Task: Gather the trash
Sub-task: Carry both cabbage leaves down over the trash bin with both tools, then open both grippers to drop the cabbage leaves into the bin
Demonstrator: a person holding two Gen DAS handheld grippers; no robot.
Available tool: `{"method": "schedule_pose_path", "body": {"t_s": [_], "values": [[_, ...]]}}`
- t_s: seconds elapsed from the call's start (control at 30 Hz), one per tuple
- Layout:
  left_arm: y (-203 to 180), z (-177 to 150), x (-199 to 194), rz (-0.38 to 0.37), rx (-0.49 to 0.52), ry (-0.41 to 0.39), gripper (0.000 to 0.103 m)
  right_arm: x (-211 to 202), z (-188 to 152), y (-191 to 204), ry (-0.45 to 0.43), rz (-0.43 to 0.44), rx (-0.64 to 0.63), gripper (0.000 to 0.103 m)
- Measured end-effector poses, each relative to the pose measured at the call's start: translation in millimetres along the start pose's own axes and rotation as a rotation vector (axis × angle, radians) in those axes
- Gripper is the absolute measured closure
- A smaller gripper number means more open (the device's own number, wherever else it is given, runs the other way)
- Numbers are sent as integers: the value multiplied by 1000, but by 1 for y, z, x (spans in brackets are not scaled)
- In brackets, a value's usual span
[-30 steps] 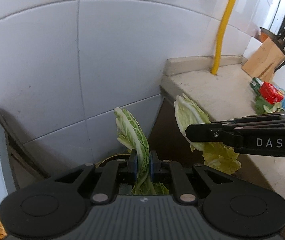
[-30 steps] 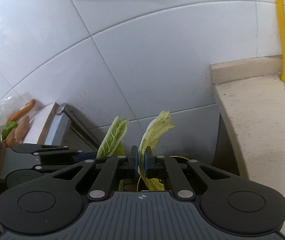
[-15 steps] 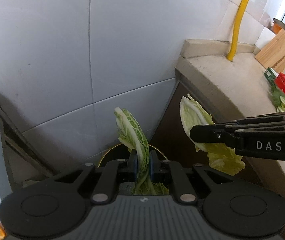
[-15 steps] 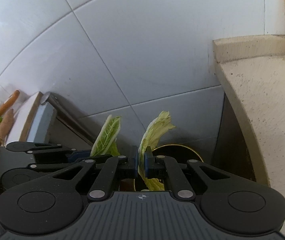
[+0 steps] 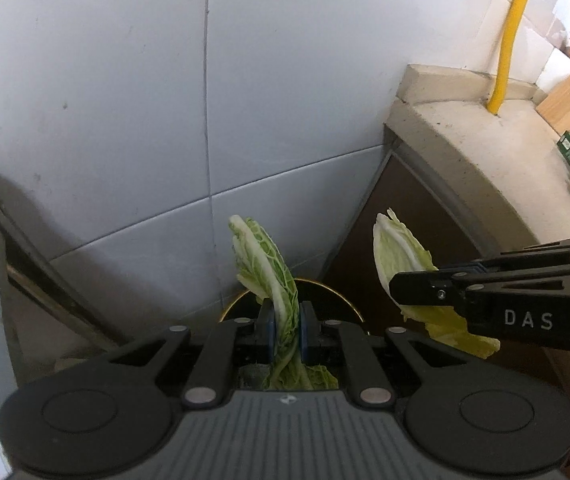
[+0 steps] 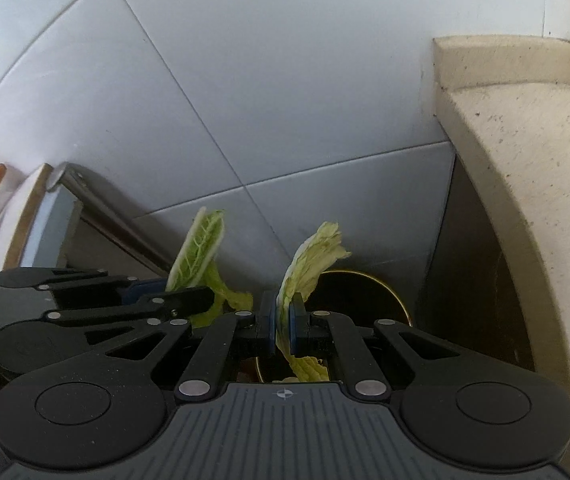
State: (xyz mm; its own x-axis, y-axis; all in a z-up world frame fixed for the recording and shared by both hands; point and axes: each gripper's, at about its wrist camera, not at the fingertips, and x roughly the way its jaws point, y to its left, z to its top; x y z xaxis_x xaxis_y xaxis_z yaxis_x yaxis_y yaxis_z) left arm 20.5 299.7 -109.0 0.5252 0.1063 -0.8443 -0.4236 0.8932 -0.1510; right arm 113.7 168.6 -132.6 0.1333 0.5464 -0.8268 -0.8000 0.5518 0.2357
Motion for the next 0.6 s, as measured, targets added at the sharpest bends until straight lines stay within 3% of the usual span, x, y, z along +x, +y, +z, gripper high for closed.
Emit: {"method": "schedule_pose_path", "body": {"t_s": [0.6], "values": [[2, 0, 12, 37, 7, 45, 95, 23, 7, -8, 41, -6, 17, 93]]}}
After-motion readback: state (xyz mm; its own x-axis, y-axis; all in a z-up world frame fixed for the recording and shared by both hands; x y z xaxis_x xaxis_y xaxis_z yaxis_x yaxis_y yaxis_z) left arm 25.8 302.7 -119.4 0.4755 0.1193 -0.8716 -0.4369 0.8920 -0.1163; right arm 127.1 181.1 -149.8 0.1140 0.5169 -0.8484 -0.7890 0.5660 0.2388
